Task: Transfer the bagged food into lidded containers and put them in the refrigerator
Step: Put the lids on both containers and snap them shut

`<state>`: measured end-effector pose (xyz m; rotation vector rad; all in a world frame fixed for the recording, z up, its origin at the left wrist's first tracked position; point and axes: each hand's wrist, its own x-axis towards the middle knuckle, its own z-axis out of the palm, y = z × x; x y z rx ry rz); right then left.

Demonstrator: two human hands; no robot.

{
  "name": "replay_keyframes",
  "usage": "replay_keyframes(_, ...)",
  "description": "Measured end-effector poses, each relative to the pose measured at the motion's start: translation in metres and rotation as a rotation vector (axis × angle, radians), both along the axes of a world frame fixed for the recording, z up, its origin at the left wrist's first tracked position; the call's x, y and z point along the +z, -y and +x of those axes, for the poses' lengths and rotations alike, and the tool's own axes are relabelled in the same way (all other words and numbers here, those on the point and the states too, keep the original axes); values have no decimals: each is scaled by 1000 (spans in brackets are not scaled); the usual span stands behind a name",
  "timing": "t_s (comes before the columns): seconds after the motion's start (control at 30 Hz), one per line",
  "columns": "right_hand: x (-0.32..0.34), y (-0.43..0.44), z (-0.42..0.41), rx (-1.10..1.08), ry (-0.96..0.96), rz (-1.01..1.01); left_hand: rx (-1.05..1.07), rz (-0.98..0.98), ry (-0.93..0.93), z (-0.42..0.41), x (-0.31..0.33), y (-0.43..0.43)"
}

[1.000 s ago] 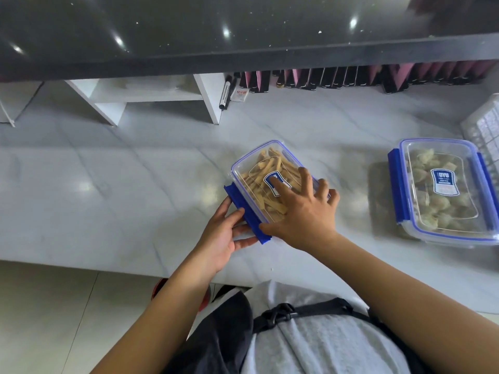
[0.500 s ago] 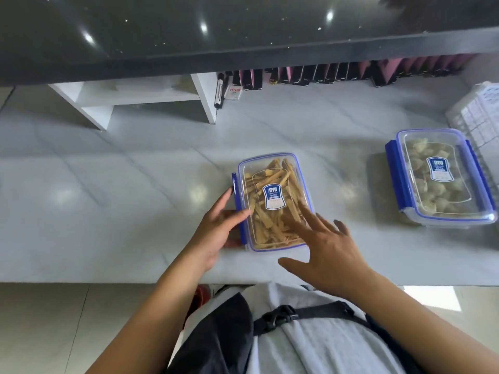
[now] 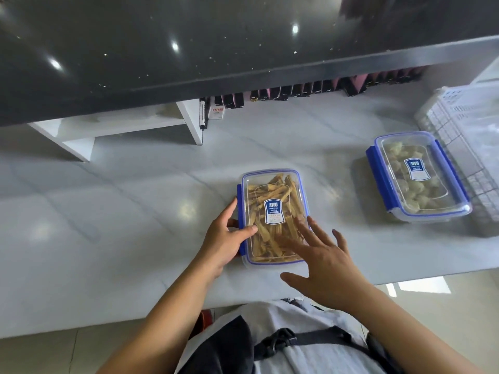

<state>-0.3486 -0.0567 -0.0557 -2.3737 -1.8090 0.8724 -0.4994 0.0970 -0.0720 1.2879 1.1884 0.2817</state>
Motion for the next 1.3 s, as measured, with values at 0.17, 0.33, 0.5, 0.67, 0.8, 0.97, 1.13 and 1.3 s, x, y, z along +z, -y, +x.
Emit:
replay_keyframes(0.17, 11, -6, 29, -686, -736, 373, 40, -68, 34, -1, -2, -1)
replay_keyframes(0.33, -3, -17, 65, -1120, -1154, 158, 50, -70, 43, -3, -4, -2)
replay_keyframes(0.5, -17, -35, 63, -987, -1144, -107, 27, -88, 68, -6, -3, -3)
replay_keyframes(0.67, -10, -41, 65, -884, -920, -119, -3, -99, 76, -11, -1, -3)
replay_keyframes(0.8, -5, -36, 44, -875, -759, 40, 20, -107, 88, -12, -4, -4)
replay_keyframes(0.97, -10, -37, 25, -877, -594, 165, 25, -82, 82, -11, -6, -6)
replay_keyframes(1.13, -9, -44, 28, -806, -634, 99, 36, -114, 78, -15, -7, -17)
replay_keyframes(1.3, -16, -46, 44, -969, -971, 80, 31, -131, 112, -16, -11, -16)
